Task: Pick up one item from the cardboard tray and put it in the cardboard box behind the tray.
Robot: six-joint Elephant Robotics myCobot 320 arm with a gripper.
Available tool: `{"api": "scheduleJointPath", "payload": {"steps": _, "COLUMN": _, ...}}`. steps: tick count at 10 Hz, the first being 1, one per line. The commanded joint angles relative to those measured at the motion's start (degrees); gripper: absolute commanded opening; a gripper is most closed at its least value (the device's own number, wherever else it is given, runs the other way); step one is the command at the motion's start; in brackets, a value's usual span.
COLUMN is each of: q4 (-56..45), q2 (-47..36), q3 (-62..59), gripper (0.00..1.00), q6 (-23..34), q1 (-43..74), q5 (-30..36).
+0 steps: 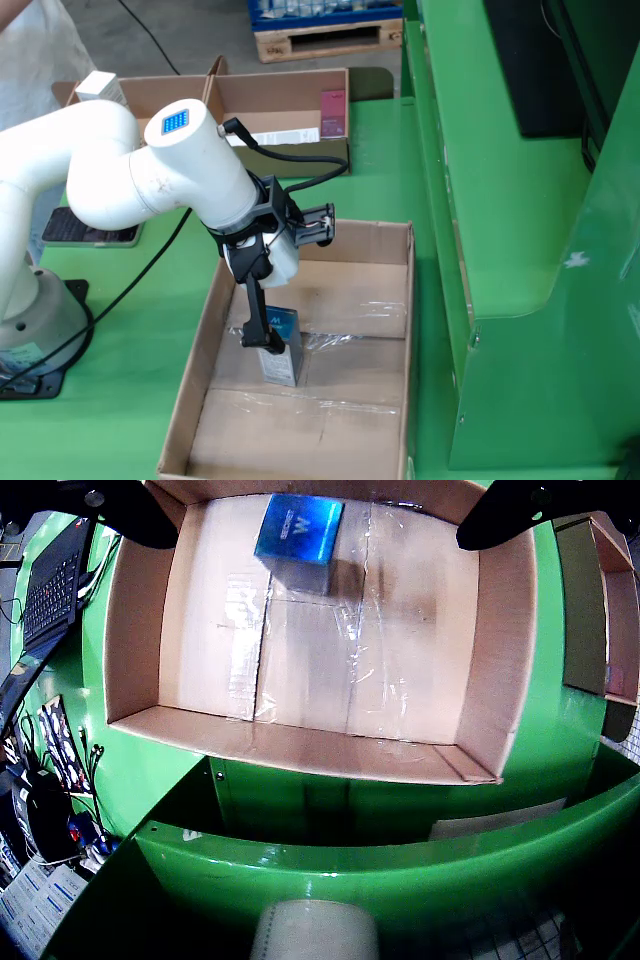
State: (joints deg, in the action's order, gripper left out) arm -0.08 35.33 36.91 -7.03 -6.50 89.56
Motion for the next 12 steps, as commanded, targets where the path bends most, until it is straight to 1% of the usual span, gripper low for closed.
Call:
{"api": "scheduleJointPath", "payload": {"steps": 1, "q4": 0.5, "q2": 0.0, "q3": -2.3, "gripper": 1.0, "q6": 0.1, "q1": 0.1, "q5": 0.6}}
{"api": "scheduleJointPath", "payload": {"steps": 2, "q4": 0.5, "q2": 0.0, "q3": -2.3, "gripper": 1.0, "q6": 0.1, "q1": 0.1, "q5": 0.6}}
{"api": "scheduleJointPath", "payload": {"steps": 3, "q4": -1.6, "q2": 1.8, "q3": -5.2, "gripper": 1.0, "q6": -0.3, "q1": 0.1, "q5": 0.5}}
{"api": "scheduleJointPath", "payload": {"steps": 4, "q4": -1.5, "q2": 1.9, "q3": -4.6, "gripper": 1.0, "q6": -0.5, "q1": 0.2, "q5": 0.6}}
{"api": "scheduleJointPath", "payload": {"steps": 5, "q4": 0.9, "q2": 0.5, "q3": -0.9, "gripper": 1.0, "q6": -0.6, "q1": 0.6, "q5": 1.1}}
{"api": "scheduleJointPath", "payload": {"steps": 12, "q4": 0.3, "q2": 3.5, "q3": -1.1, "gripper": 1.0, "q6": -1.9, "q1": 0.6, "q5": 0.4}}
